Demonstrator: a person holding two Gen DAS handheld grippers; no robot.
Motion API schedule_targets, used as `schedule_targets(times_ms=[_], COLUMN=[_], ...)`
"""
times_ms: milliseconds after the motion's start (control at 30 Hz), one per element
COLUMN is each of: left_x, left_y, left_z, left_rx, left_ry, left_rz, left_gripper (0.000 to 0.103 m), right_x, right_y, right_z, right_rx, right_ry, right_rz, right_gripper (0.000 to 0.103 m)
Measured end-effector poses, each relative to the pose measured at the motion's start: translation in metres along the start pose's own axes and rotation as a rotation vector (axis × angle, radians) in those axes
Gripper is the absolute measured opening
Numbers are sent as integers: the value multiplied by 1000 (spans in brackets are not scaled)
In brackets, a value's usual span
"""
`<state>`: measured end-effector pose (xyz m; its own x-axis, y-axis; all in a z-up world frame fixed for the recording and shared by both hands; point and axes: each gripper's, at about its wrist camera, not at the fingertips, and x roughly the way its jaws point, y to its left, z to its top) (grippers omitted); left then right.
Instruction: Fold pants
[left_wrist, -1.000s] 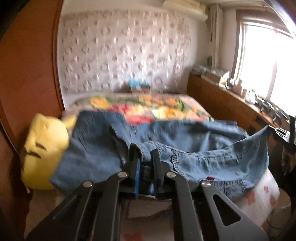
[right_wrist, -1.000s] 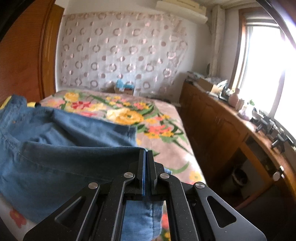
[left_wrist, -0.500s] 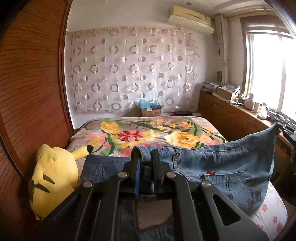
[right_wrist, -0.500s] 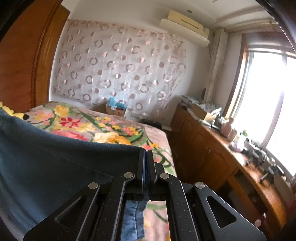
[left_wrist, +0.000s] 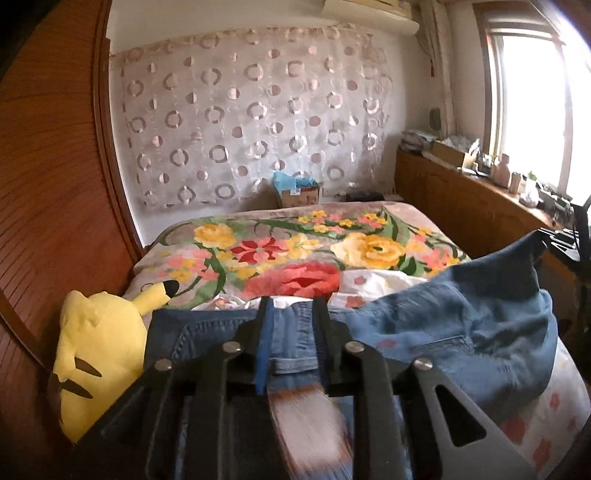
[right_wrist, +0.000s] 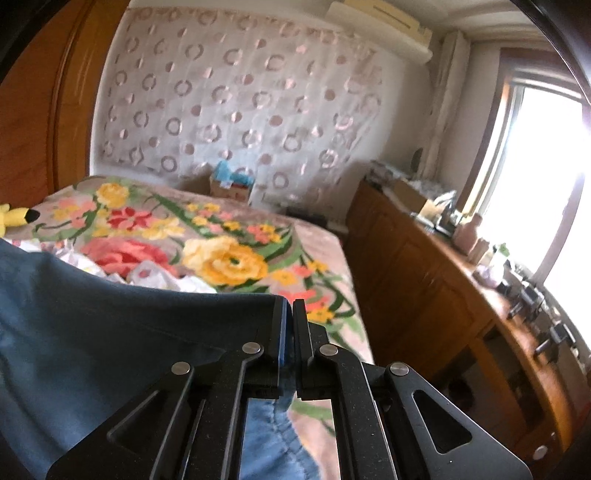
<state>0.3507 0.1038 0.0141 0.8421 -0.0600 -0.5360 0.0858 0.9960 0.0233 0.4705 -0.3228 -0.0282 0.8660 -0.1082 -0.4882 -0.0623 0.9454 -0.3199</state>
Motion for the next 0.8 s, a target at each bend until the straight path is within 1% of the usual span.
schedule_targets(times_ms=[67, 100, 133, 167, 233, 367, 467, 533, 567, 600, 700, 800], left_x=[-1, -2, -2, -3, -8, -14, -21, -25, -27, -29, -34, -36], left_y=[-3, -5, -6, -8, -10, -15, -19, -22, -23, -25, -25, -21], left_z=[-3, -5, -8, -10, -17, -34, -48, -57, -61, -64, -72, -83], left_rx=[19, 27, 35, 42, 41, 12, 1, 4, 8, 13, 13, 3], left_ry=[23, 40, 57, 70, 82, 117, 141, 148, 152, 157, 170, 181], left_rz=[-2, -20, -36, -41, -50, -101, -116, -130, -131, -131, -136, -138], left_gripper=[30, 31, 32, 32, 33, 34, 34, 34, 34, 34, 34, 34], right_x=[-5, -11, -15, -20, -35, -64, -87, -98, -104, -108, -120, -128], right_y=[2, 4, 5, 5, 8, 19, 37, 52, 61, 69, 91, 113], right_z=[-1, 0, 1, 2, 3, 2, -5, -11, -14, -16, -22, -28], right_rx=[3, 8, 15, 23, 37, 59, 62, 55, 41, 29, 6, -24], right_ry=[-5, -13, -20, -26, -32, -36, -14, 2, 10, 14, 37, 62], right_rz=[9, 16, 26, 42, 85, 198, 296, 337, 356, 370, 423, 459], right_gripper=[14, 24, 30, 40, 41, 42, 42, 49, 58, 61, 61, 61])
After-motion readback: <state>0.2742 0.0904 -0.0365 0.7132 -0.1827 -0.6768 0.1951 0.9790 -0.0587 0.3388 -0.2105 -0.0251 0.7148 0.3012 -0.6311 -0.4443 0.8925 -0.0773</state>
